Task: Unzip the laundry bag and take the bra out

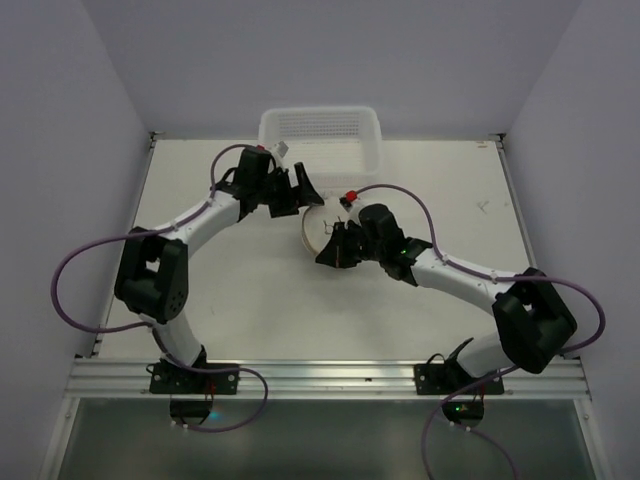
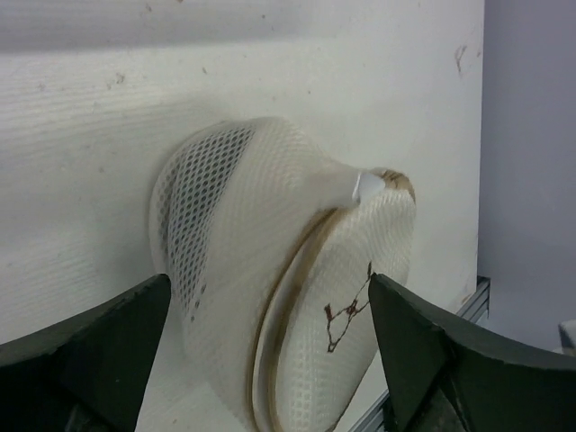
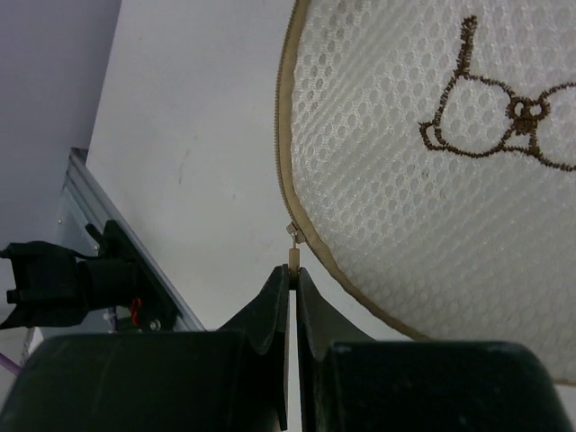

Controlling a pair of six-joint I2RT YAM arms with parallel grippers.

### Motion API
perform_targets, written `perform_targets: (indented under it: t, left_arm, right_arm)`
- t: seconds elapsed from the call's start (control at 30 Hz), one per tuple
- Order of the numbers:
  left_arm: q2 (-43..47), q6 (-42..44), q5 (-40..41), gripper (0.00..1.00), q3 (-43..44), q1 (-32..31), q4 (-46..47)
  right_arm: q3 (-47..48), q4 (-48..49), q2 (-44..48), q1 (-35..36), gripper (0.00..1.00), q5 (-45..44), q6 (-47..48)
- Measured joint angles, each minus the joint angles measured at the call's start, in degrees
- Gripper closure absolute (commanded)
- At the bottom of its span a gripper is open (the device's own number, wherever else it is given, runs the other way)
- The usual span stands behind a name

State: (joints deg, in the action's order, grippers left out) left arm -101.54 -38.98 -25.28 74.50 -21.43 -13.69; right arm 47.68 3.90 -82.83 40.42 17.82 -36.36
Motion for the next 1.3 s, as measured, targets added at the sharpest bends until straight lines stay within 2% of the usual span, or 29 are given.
perform_targets:
  t: [0.1, 0.23, 0.33, 0.37, 0.43, 0.47, 0.53, 0.57, 0.6, 0.83, 0.97, 1.13, 1.3]
  left_arm:
    - [5.3, -2.2, 1.8, 0.04, -5.7, 0.0, 0.7]
    - [15.3, -5.7, 3.7, 0.07, -15.7, -0.3, 1.5]
    - [18.6, -8.2, 5.1, 0.18, -19.2, -2.0, 2.3]
    - [18.7, -8.9, 5.5, 0.26, -19.7, -3.0, 2.8]
    - [18.4, -10.5, 5.9, 0.37, -20.5, -5.1, 3.8]
    - [18.2, -10.9, 6.0, 0.53, -20.8, -5.9, 4.1]
    - [17.5, -12.1, 6.3, 0.73, -21.0, -7.2, 4.4]
    - [17.3, -12.4, 6.6, 0.92, -21.0, -7.4, 4.6]
    - [17.1, -12.9, 7.1, 0.99, -21.0, -7.5, 4.7]
    - [17.1, -12.3, 7.9, 1.00, -21.1, -7.3, 4.5]
    - [17.1, -11.1, 7.1, 1.00, -21.1, -6.4, 3.9]
    - [17.1, -7.5, 5.2, 1.00, -21.0, -4.4, 2.4]
    - [16.7, -2.3, 2.4, 1.00, -19.6, -2.5, 0.7]
  right_arm:
    - [2.1, 0.3, -1.0, 0.1, 1.00, 0.1, -1.0]
    - [3.8, 0.5, -1.7, 0.1, 1.00, 0.1, -1.2]
    - [4.0, 0.9, -2.3, 0.2, 1.00, 0.2, -1.2]
    - [4.0, 0.8, -2.5, 0.2, 1.00, 0.3, -1.2]
    - [4.0, 0.8, -2.7, 0.4, 1.00, 0.3, -1.2]
    - [3.9, 0.7, -2.7, 0.5, 1.00, 0.3, -1.2]
    - [3.8, 0.8, -2.5, 0.5, 1.00, 0.3, -1.1]
    - [3.3, 0.7, -2.2, 0.5, 1.00, 0.1, -1.0]
    - [2.5, 0.7, -1.7, 0.5, 1.00, 0.0, -0.8]
    - [-7.3, -1.4, 8.5, -0.1, 1.00, -4.0, 2.0]
    - [-11.0, -5.0, 13.9, -2.9, 1.00, -7.7, 3.8]
    - [-11.8, -8.1, 15.5, -7.5, 1.00, -10.9, 4.9]
    - [-11.1, -8.2, 15.5, -8.5, 1.00, -7.9, 6.5]
